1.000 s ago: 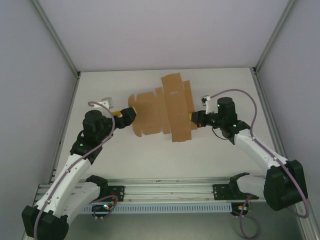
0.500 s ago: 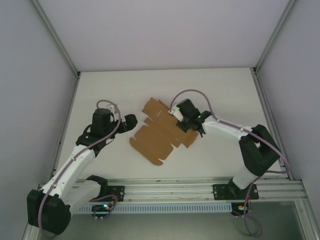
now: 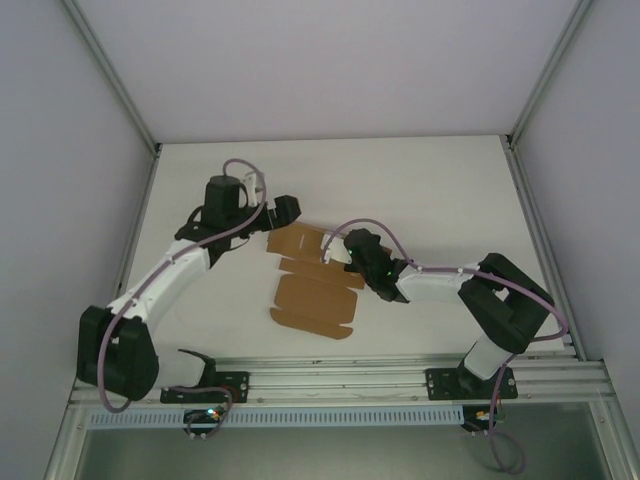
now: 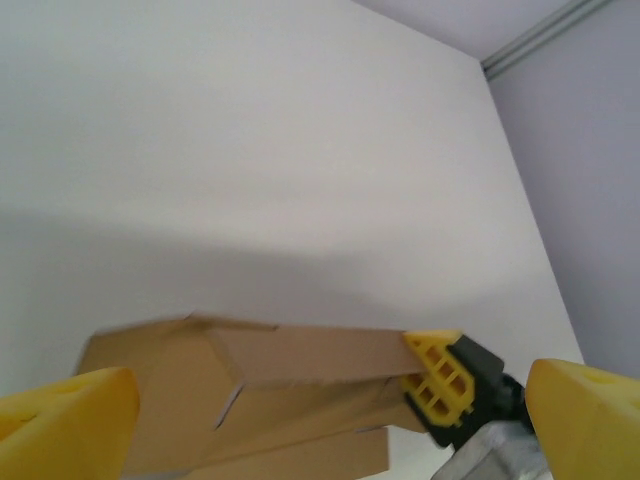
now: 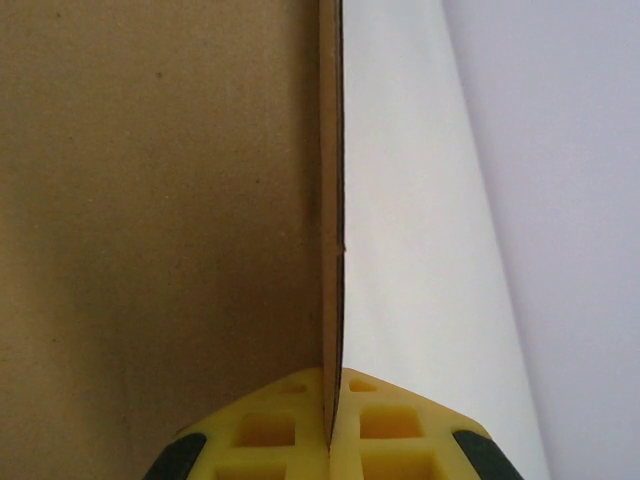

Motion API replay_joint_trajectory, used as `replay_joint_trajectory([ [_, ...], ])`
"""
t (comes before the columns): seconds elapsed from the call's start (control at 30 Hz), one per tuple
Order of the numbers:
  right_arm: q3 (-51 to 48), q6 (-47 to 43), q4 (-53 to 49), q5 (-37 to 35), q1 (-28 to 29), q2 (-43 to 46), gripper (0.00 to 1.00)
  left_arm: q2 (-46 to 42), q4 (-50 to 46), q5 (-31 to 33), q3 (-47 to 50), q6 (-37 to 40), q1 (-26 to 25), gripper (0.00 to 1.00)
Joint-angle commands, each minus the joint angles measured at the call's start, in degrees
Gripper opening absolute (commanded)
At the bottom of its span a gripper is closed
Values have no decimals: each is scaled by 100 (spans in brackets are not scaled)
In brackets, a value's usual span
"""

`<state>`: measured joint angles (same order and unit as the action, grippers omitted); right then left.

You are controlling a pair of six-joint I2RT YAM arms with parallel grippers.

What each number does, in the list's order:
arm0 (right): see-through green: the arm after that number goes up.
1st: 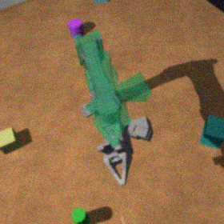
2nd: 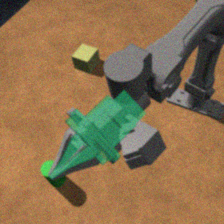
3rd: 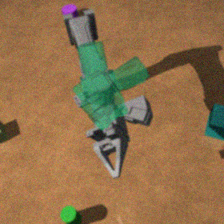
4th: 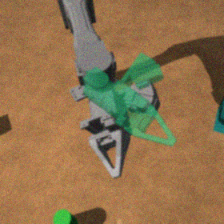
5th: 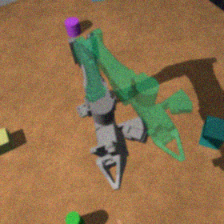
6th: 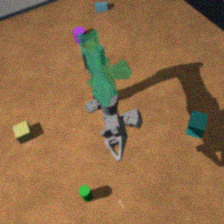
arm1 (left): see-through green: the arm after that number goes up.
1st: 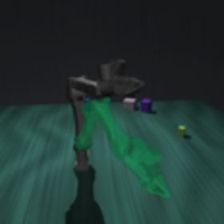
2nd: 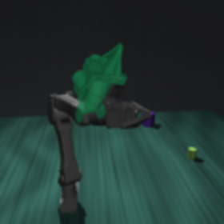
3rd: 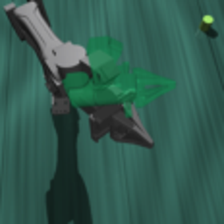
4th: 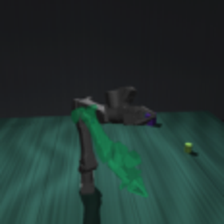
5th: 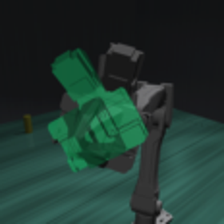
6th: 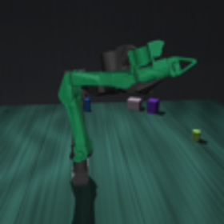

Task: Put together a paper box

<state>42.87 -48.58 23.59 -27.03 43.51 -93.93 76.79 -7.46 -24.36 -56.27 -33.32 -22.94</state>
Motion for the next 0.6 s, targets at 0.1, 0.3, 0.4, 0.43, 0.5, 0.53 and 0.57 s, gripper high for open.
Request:
replay_joint_trajectory([
  [0.1, -51, -244, 614, -224, 97, 57, 0, 764, -315, -462, -776, 457, -244, 98],
  [0.3, 40, -1, 360, -268, 89, 156, 0, 1062, -412, -517, -832, 430, -383, 88],
  [0.4, 111, 68, 292, -314, 88, 129, 0, 1031, -400, -513, -715, 438, -473, 79],
  [0.43, 123, 79, 293, -316, 88, 129, 0, 1031, -411, -485, -681, 418, -493, 77],
  [0.5, 164, 183, 310, -316, 88, 104, 0, 1022, -360, -492, -556, 334, -512, 76],
  [0.53, 176, 228, 344, -313, 88, 99, 0, 1022, -306, -483, -481, 255, -518, 75],
  [0.57, 187, 272, 330, -278, 80, 94, 0, 1030, -276, -495, -413, 165, -528, 74],
])
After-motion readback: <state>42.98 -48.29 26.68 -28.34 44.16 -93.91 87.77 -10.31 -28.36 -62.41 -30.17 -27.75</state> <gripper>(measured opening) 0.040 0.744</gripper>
